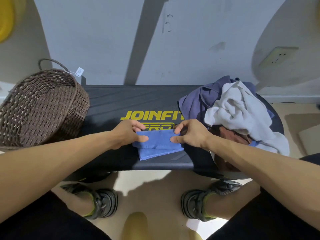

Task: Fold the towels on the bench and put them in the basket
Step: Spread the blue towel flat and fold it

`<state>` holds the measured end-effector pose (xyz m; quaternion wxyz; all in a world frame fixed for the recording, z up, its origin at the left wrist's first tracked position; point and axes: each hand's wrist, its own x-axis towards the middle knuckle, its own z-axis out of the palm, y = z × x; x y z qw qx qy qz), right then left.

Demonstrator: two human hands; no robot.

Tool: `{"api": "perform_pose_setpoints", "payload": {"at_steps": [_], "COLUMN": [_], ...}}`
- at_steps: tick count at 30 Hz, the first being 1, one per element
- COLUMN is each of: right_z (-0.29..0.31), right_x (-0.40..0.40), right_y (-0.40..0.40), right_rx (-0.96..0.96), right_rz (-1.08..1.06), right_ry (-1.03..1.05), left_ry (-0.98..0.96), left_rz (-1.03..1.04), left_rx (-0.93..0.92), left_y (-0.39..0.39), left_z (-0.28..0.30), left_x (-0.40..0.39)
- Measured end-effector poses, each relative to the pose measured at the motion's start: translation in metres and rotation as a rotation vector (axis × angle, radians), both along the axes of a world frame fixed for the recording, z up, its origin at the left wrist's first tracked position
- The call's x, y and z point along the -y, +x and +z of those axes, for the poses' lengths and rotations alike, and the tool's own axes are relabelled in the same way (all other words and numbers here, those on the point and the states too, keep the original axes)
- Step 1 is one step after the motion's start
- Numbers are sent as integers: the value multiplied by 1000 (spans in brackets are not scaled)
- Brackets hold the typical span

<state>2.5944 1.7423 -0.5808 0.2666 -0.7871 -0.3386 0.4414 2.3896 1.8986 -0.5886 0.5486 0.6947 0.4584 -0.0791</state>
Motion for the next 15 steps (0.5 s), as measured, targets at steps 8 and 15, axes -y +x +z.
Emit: {"api": "perform_pose_setpoints", "payload": {"at_steps": [8, 15], "right_z": [12, 10], "right_x": [-4, -15], "right_y": [1, -10], "right_rx": [13, 204], "right_rz": [238, 485], "right_ry": [-49, -96], "left_ry": [280, 349], "left_rz": [-496, -654], "left_rx": [-203, -213], "left_y": [-2, 8], "left_z": [7, -4], "left_x": [26, 49]}}
